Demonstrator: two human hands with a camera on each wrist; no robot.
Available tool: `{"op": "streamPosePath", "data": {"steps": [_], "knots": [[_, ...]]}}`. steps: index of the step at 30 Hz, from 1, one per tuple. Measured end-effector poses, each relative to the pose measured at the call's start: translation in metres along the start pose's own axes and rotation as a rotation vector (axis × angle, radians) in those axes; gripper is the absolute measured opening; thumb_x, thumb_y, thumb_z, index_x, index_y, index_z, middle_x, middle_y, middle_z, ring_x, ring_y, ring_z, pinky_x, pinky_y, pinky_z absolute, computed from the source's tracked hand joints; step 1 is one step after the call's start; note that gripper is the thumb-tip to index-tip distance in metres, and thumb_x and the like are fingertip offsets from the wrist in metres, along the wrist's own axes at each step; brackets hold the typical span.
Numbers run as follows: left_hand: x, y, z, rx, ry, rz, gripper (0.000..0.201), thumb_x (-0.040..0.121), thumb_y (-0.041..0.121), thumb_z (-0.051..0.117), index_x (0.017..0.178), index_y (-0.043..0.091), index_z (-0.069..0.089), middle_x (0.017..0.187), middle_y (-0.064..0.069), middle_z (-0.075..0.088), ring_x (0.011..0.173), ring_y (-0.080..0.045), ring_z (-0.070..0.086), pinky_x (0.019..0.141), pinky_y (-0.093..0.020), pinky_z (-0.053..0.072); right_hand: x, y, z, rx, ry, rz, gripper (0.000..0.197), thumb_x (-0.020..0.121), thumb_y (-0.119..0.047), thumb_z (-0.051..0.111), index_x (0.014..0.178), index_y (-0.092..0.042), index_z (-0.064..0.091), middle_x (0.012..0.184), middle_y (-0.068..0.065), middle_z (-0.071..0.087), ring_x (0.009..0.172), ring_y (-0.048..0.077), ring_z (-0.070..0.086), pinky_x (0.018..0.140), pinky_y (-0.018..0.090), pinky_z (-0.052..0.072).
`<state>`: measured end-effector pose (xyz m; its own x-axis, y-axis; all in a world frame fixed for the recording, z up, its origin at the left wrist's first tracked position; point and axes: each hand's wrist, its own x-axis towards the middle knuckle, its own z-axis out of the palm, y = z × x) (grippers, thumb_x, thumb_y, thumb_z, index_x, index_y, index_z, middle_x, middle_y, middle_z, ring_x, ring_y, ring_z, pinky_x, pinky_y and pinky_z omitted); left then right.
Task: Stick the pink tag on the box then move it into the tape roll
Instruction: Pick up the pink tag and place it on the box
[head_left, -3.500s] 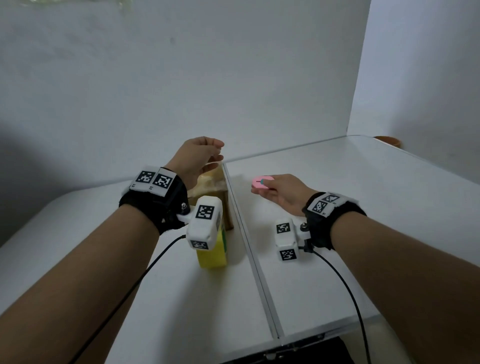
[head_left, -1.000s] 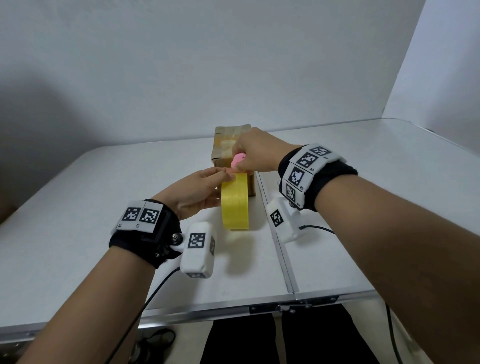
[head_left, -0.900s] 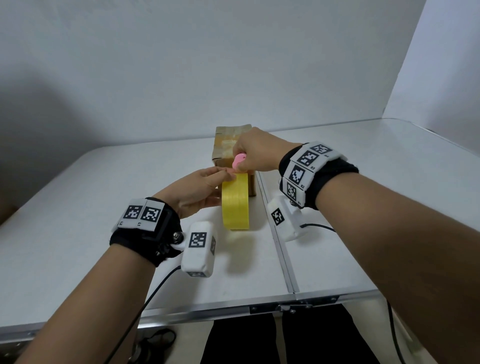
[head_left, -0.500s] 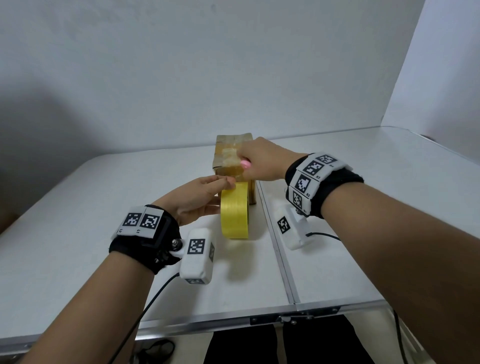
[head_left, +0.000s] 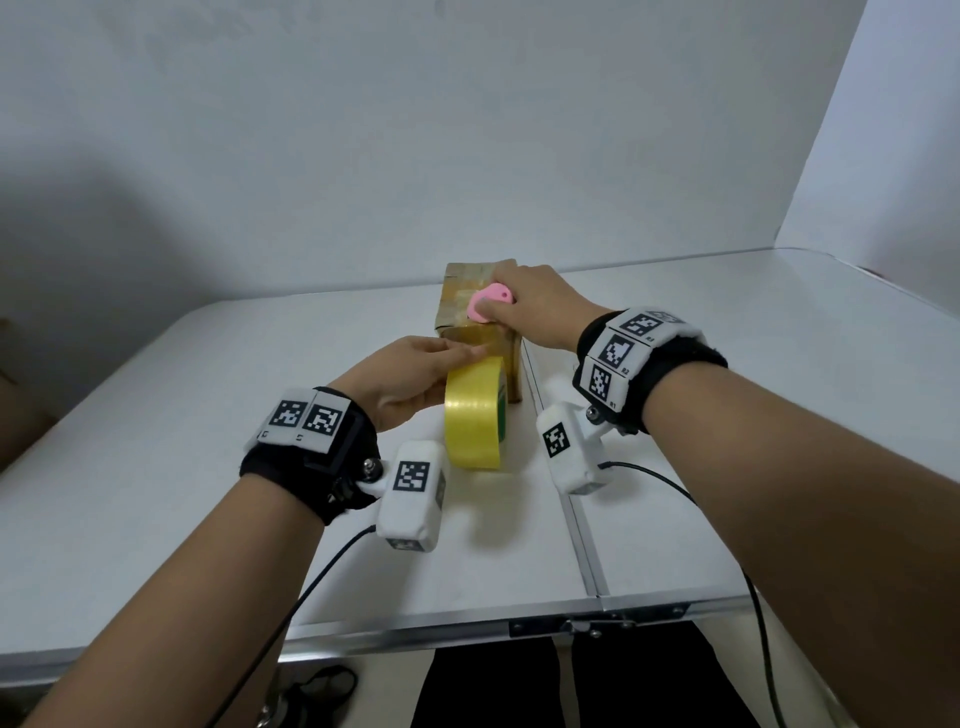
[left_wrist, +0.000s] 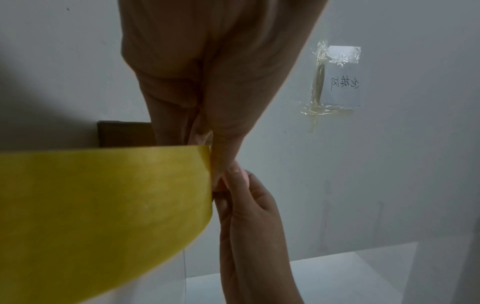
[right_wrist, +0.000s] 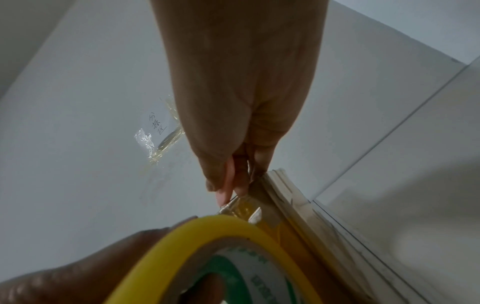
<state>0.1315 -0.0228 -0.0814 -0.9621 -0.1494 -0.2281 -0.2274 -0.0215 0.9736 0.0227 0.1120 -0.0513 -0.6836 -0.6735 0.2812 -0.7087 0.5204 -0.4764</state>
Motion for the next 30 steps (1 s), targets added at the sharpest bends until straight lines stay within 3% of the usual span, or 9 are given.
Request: {"op": "streamPosePath", "data": {"steps": [2,8,12,14,18,21,25,27,30], "knots": [[-0.001,0.002,-0.004,0.036,-0.013,-0.021,0.031,0.091,0.017,0.065,0.117,0.002,0.067,0.109,-0.009,0.073,0.089,-0.014,0.070,0.083,-0.024,0.058,-0.001,-0.002,0.001,-0.031,-0.006,0.006,0.036,0.094,-0.028,0.054,0.116,0.000,0.057,0.098,0.008,0.052,0.087,0.020,0.046,0.071,0.026,0.032],[-0.008,0.002,-0.016,0.062,-0.019,-0.077,0.029,0.087,0.017,0.069,0.113,0.003,0.070,0.097,-0.006,0.076,0.078,-0.012,0.072,0.071,-0.021,0.057,-0.002,-0.002,0.003,-0.031,-0.007,-0.002,0.035,0.096,-0.028,0.051,0.118,-0.001,0.055,0.108,0.015,0.059,0.087,0.020,0.045,0.072,0.027,0.031],[-0.011,0.001,-0.033,0.045,0.100,-0.032,0.026,0.088,0.013,0.067,0.111,0.002,0.071,0.103,-0.009,0.075,0.084,-0.016,0.071,0.073,-0.022,0.059,-0.002,0.003,0.009,0.015,0.020,0.028,0.025,0.095,-0.029,0.051,0.110,-0.009,0.055,0.097,0.006,0.053,0.087,0.021,0.047,0.064,0.027,0.033],[-0.011,0.001,-0.041,0.047,0.189,0.007,0.020,0.091,0.011,0.063,0.106,0.001,0.071,0.101,-0.009,0.073,0.082,-0.017,0.069,0.071,-0.020,0.060,-0.001,0.002,0.007,0.048,0.036,0.033,0.019,0.095,-0.029,0.052,0.100,-0.011,0.055,0.096,0.009,0.059,0.085,0.024,0.053,0.060,0.025,0.036],[-0.007,0.002,-0.057,0.110,0.326,0.073,0.019,0.093,0.013,0.061,0.106,0.002,0.069,0.102,-0.011,0.070,0.081,-0.016,0.068,0.067,-0.020,0.057,0.006,0.000,-0.003,0.276,0.102,0.093,0.028,0.094,-0.027,0.053,0.108,-0.005,0.063,0.100,0.012,0.072,0.090,0.026,0.068,0.072,0.031,0.052],[0.003,0.005,-0.068,0.261,0.437,0.129,0.020,0.092,0.014,0.061,0.108,0.004,0.069,0.105,-0.014,0.070,0.084,-0.019,0.066,0.072,-0.024,0.054,0.015,0.002,-0.005,0.381,0.118,0.133,0.028,0.091,-0.028,0.058,0.109,-0.008,0.068,0.101,0.006,0.069,0.087,0.021,0.064,0.071,0.024,0.047],[0.019,0.013,-0.069,0.658,0.567,0.217,0.016,0.089,0.020,0.059,0.097,0.015,0.071,0.107,-0.004,0.066,0.098,-0.022,0.062,0.088,-0.036,0.054,0.031,0.009,0.002,0.462,0.098,0.218,0.030,0.089,-0.028,0.062,0.110,-0.008,0.071,0.110,0.015,0.071,0.093,0.029,0.067,0.089,0.039,0.054],[0.025,0.016,-0.063,0.846,0.559,0.245,0.022,0.091,0.024,0.056,0.102,0.015,0.072,0.110,0.000,0.060,0.101,-0.019,0.057,0.086,-0.030,0.047,0.038,0.011,0.007,0.470,0.079,0.243,0.031,0.090,-0.027,0.062,0.114,-0.008,0.069,0.115,0.014,0.068,0.089,0.022,0.064,0.088,0.038,0.055],[0.037,0.019,-0.055,0.993,0.526,0.224,0.038,0.095,0.037,0.049,0.099,0.007,0.072,0.104,-0.005,0.063,0.098,-0.022,0.057,0.080,-0.027,0.041,0.040,0.015,0.015,0.416,0.073,0.232,0.031,0.091,-0.028,0.060,0.118,-0.013,0.067,0.119,0.007,0.065,0.102,0.020,0.062,0.088,0.031,0.051]]}}
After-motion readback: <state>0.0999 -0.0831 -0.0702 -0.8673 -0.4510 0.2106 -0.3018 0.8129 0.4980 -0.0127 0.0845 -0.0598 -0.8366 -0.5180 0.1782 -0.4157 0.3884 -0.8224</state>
